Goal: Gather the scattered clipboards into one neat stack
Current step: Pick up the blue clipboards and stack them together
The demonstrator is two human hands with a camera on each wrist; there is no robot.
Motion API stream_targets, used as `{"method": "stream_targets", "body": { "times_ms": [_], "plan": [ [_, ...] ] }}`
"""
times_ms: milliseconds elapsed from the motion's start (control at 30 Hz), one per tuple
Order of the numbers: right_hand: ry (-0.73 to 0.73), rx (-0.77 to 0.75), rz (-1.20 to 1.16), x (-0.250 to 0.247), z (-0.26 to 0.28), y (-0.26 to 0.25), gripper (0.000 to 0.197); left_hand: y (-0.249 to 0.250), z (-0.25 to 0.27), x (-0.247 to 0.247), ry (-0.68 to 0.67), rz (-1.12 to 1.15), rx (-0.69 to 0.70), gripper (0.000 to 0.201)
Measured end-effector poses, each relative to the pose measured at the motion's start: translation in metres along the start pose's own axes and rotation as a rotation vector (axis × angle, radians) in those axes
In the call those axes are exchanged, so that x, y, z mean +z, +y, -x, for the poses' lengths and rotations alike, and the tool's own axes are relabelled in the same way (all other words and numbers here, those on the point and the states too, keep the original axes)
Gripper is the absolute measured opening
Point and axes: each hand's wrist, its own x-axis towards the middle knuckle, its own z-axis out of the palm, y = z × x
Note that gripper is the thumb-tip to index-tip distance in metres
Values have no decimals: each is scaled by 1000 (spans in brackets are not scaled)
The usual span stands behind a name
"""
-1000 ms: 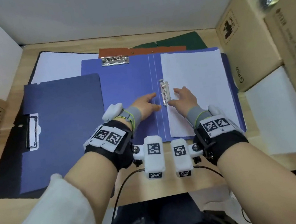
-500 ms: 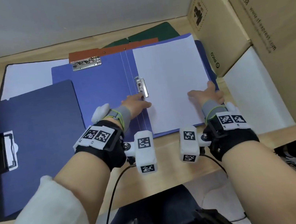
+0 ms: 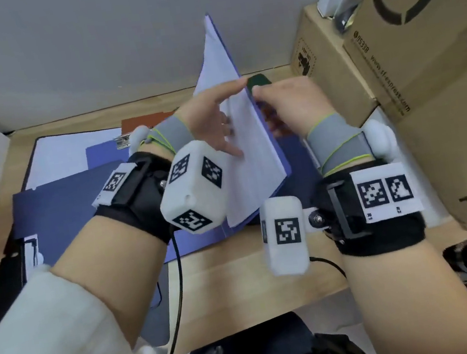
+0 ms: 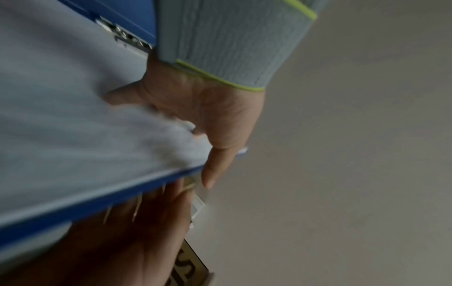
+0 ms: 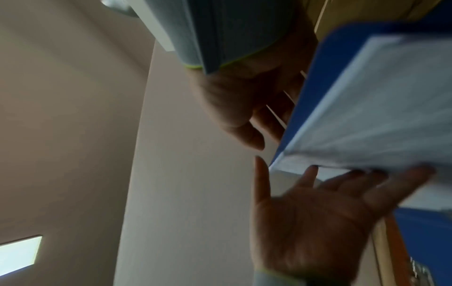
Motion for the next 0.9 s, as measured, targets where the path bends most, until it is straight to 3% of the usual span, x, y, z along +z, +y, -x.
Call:
{"method": "stream_targets", "body": {
  "times_ms": [100,200,300,433,567,700,833,900],
  "plan": [
    [-222,-23,-26,20,7,-14,25,6,11,-5,-47,-107,5,36],
    [-314,22,-79,34,3,-6,23,0,21,-18,22,-148,22,30],
    [-293,151,-78,56,-10,23,12,-7,30,-43,129,-36,99,14],
    [-264,322,47,79,-19,78,56,-19,44,-66,119,194,169,34],
    [-289,547,-215,90,-21,104,34,-28,53,-83,101,308,210,35],
    [-295,543,-521,87,-28,107,33,-32,52,-87,67,346,242,40],
    [-200,463,-415,76,-29,94,47,-37,49,-98,90,336,238,35],
    [-152,424,-350,67,-28,89,37,-42,49,-109,117,344,227,37]
  ]
}}
